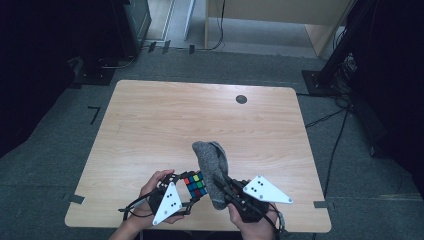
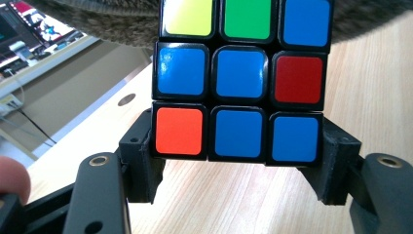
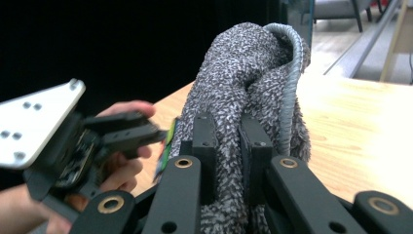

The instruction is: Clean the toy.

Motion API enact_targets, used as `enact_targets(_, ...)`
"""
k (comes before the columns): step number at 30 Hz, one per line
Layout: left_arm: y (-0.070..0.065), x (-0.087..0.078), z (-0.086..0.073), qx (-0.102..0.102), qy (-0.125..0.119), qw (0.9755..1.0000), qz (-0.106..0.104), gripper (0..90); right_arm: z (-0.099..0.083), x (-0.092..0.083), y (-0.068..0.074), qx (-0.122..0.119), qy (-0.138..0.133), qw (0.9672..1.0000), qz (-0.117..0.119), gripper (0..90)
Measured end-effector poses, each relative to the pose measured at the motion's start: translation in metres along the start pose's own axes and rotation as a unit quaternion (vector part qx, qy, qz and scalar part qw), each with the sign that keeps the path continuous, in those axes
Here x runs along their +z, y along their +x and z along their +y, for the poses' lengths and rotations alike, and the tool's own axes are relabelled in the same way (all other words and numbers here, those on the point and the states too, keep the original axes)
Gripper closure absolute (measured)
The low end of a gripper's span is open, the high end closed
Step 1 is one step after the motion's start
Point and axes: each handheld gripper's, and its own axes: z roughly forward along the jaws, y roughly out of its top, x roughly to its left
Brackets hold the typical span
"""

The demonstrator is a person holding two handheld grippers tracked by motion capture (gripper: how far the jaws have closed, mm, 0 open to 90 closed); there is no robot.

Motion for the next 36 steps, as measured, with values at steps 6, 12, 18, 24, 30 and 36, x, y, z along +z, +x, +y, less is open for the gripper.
enact_targets(6, 0.002, 0.000, 0.000, -0.002, 0.010, 0.9999, -0.002, 33.9, -0.014, 0.004, -0.022, 0.041, 0.027, 0.9980, -0.039, 81.7)
enact_targets(12, 0.006, -0.002, 0.001, -0.020, 0.004, 0.9995, -0.023, 33.9, -0.001, 0.002, 0.008, -0.044, 0.007, 0.9990, -0.005, 81.6)
enact_targets(18, 0.005, -0.001, 0.001, -0.019, 0.004, 0.9995, -0.023, 34.0, -0.013, 0.003, -0.020, 0.019, 0.024, 0.9991, -0.029, 81.6)
enact_targets(24, 0.007, -0.003, 0.001, -0.025, -0.001, 0.9993, -0.028, 34.0, -0.006, 0.004, -0.004, -0.017, 0.012, 0.9997, 0.013, 81.6)
enact_targets(30, 0.028, -0.012, -0.003, -0.122, -0.055, 0.9885, -0.070, 34.0, -0.024, 0.004, -0.045, 0.064, 0.014, 0.9976, -0.022, 81.7)
enact_targets(36, 0.051, -0.021, -0.010, -0.219, -0.114, 0.9617, -0.118, 34.0, -0.016, -0.003, -0.035, 0.045, -0.055, 0.9968, 0.035, 81.6)
